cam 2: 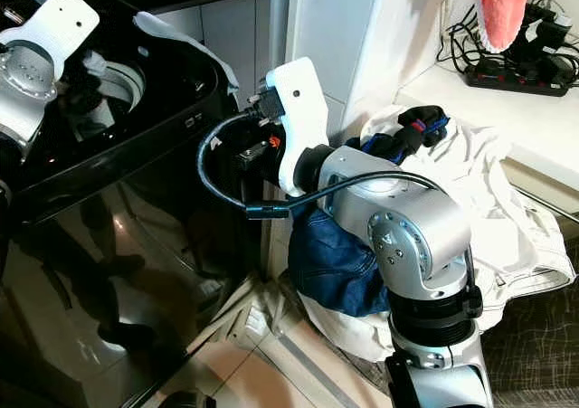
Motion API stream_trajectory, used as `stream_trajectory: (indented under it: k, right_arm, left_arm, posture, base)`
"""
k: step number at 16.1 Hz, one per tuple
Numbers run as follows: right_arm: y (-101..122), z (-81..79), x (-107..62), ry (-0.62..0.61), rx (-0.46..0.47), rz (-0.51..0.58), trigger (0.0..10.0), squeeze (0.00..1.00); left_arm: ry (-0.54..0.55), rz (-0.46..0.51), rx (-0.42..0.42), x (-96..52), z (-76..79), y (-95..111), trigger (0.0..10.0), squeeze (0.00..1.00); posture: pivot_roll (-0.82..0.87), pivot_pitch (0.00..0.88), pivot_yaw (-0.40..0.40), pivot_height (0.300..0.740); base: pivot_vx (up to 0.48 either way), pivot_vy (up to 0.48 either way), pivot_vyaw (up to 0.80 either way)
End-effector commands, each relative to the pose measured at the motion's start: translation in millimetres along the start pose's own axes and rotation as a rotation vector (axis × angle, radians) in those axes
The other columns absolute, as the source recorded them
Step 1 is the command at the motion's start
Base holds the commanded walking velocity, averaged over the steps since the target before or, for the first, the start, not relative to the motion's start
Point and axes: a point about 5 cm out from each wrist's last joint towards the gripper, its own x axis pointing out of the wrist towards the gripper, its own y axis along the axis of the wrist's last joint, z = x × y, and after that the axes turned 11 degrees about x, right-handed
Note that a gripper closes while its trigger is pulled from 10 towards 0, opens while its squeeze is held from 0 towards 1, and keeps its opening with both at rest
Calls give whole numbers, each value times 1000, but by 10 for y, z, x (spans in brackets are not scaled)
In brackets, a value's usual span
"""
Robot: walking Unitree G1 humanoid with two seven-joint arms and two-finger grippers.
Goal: Clothes washing
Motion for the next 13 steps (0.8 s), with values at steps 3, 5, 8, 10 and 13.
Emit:
stream_trajectory:
  k: [3, 5, 8, 10, 13]
  right_arm:
    - [12, 19, -55, -17, -3, 11, 10000, 0]
    - [5, 19, -57, -17, -1, 8, 10000, 0]
    - [-27, 15, -59, -21, 4, -3, 10000, 0]
    - [-37, 1, -54, -17, 9, -6, 10000, 0]
    - [-49, -8, -50, -12, 15, -13, 10000, 0]
  left_arm:
    - [16, 17, 5, 10, -86, 57, 10000, 1000]
    - [-3, 14, -3, 8, -41, 49, 10000, 1000]
    - [-100, -26, -120, -16, 204, -12, 10000, 1000]
    - [-146, -100, -273, -54, 417, -108, 10000, 1000]
    - [-139, -170, -438, -92, 565, -203, 10000, 627]
  posture:
    - [29, 0, -23, 740]
    - [29, 0, -22, 740]
    - [28, 0, -23, 740]
    - [28, 0, -25, 740]
    - [36, 0, -35, 740]
  base:
    - [0, 0, 0]
    - [0, 0, 0]
    - [0, 0, 0]
    - [0, 0, 0]
    - [0, 0, 0]
